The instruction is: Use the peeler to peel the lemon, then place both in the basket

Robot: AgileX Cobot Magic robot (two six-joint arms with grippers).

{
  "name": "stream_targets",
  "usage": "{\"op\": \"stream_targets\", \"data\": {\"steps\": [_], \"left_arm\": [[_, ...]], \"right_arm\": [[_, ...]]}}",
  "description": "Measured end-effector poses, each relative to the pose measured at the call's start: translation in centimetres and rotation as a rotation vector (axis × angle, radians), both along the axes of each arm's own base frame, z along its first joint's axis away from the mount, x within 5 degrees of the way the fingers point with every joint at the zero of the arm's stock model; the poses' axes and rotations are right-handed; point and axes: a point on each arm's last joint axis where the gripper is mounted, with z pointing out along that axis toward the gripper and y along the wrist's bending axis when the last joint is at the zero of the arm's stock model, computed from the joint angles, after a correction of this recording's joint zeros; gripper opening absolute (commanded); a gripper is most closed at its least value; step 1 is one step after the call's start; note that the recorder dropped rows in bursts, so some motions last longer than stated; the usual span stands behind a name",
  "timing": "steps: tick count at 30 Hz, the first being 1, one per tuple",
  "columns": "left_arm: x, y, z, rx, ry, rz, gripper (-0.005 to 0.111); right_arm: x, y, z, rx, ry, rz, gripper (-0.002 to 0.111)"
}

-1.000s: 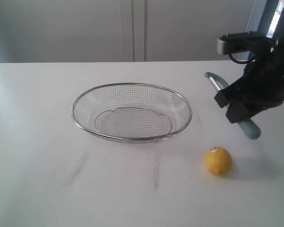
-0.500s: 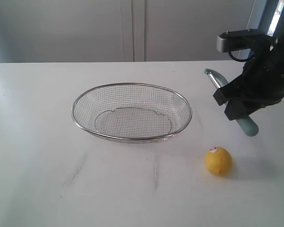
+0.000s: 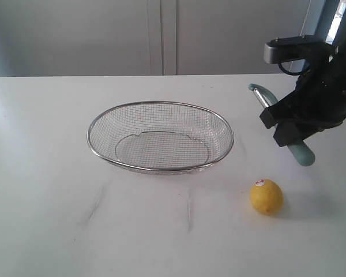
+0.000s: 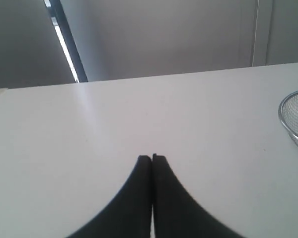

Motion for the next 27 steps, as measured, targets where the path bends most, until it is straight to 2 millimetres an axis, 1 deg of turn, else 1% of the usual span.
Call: {"op": "stream_targets", "data": {"steps": [4,12,15,19,22,27], "left_arm": [[1.6,0.1,1.8,-0.054,0.135,0.018,0.000],[4.6,0.0,3.8,-0.118,0.383,0.024,0.000],[6.0,0.0,3.9,-0.123,0.493,0.028,0.000],[7.5,-0.3,3.5,-0.142,0.613,-0.008,0.000],[8.9,-0.9,3.2,-0.166,0.690,-0.075,0.000],[10.8,-2.0,2.9,-0.217,0.765,-0.190,0.000]], "right_arm": [[0.1,0.0,0.0,0.003,-0.015,-0.003,0.000],[0.1,0.0,0.0,-0.002,-0.019,0.013,0.000],[0.1,0.0,0.0,-0.003,-0.020,0.018,0.000],[0.2,0.0,0.0,-0.009,-0.027,0.038,0.000],[0.1,0.1,0.1,-0.003,-0.029,0.054,0.000],[0.1,0.2,0.1,0.004,-0.029,0.078,0.000]]}}
